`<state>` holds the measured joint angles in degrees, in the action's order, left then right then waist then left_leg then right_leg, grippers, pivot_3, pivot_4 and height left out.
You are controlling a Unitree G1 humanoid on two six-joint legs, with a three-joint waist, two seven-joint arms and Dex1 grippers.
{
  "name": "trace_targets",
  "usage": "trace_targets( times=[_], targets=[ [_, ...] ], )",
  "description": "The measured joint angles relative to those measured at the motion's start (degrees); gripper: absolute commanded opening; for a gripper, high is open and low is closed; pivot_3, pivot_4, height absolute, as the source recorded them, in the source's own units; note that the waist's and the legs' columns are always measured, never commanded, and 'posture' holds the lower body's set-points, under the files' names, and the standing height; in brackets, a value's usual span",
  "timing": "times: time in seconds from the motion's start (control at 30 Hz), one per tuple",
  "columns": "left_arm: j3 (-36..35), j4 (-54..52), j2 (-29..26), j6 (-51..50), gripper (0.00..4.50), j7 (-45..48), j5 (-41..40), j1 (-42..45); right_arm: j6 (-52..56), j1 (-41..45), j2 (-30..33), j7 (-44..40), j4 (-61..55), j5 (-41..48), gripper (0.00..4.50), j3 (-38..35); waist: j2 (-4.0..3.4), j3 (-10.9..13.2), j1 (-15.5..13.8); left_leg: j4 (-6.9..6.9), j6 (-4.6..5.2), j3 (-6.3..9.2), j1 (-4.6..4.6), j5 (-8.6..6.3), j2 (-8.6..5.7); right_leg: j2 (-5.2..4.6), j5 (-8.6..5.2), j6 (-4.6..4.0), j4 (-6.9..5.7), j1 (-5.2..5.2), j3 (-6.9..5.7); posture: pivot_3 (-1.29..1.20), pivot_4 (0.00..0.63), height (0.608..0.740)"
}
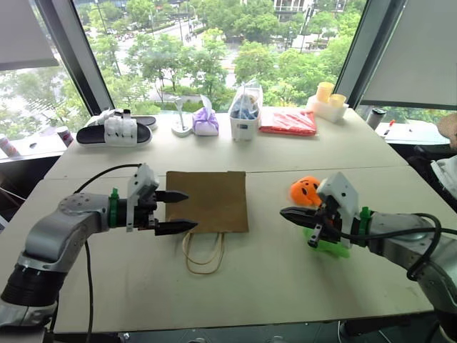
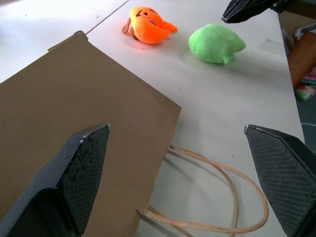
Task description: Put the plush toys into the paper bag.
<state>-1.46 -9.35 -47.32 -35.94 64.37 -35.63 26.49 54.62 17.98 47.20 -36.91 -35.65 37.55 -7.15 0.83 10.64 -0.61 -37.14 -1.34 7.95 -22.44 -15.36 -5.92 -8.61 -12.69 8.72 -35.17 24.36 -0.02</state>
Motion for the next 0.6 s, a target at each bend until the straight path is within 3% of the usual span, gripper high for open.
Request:
trace_targets(
  times=[0.43,0.6],
  targets=[
    [-0.4,-0.9,-1.4,-1.1,4.48,1.3,-0.1,-0.1,-1.6,0.5,-0.8,0.3,1.1,-1.2,0.0,1.2,0.0,0.0,0.0,0.0,0.0,0.0,0.0,0.0,0.0,0.0,0.0,0.0,-0.01,0.0,0.0,0.0,0.15,0.74],
    [-0.4,-0.9,-0.8,3.4,4.48,0.9,2.1,-0.7,-1.7,0.4,-0.9,0.1,1.1,-1.4,0.0,1.3,0.0,0.0,0.0,0.0,0.0,-0.01,0.0,0.0,0.0,0.0,0.0,0.0,-0.01,0.01,0.0,0.0,0.15,0.74]
  ],
)
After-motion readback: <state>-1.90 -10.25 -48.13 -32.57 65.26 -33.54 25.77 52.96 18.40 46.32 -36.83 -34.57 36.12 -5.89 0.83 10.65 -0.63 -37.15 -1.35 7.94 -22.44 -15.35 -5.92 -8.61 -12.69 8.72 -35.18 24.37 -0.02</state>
